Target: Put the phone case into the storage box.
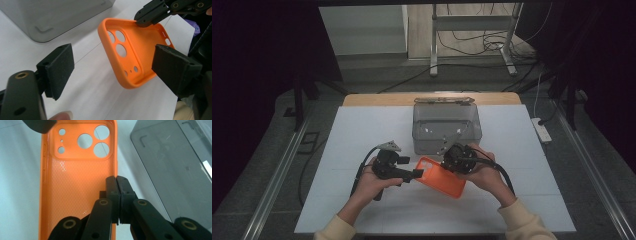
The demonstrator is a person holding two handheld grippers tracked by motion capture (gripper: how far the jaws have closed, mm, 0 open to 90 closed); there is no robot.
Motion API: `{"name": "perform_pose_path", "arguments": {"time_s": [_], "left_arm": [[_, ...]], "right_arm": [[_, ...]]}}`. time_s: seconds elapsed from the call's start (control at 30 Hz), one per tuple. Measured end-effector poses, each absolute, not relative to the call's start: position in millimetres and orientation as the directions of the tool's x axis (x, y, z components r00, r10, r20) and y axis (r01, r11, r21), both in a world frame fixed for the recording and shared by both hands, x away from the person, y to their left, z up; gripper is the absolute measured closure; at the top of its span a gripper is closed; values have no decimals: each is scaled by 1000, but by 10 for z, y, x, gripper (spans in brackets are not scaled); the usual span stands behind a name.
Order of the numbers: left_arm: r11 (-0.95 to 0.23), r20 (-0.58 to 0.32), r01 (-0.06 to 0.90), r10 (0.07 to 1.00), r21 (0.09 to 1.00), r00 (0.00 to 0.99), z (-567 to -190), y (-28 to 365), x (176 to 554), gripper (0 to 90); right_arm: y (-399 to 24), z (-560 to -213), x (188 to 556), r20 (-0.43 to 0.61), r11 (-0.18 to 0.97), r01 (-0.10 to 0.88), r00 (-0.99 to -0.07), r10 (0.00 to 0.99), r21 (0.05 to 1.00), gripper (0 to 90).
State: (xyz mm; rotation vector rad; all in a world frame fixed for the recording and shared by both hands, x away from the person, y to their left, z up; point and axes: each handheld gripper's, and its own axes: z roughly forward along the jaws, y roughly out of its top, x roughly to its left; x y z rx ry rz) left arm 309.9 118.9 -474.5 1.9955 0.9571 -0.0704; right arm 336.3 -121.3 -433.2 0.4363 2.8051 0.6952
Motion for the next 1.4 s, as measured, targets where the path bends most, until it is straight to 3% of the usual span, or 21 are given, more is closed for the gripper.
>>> {"name": "perform_pose_path", "arguments": {"time_s": [0.37,0.8,1.23,1.4], "left_arm": [[-318,-402,663,595,677,696,-4817,1132,3152,239],[-322,-442,677,562,662,699,-4879,1115,3176,389],[-296,-522,700,495,650,695,-4868,1177,3203,703],[-283,-514,696,505,660,693,-4861,1200,3196,766]], "right_arm": [[-1202,-4329,3350,-155,847,207,-935,318,489,883],[-1186,-4318,3326,-174,844,175,-938,299,507,882],[-1182,-4320,3318,-182,847,160,-940,287,507,873],[-1177,-4315,3311,-180,849,151,-944,275,506,865]]}}
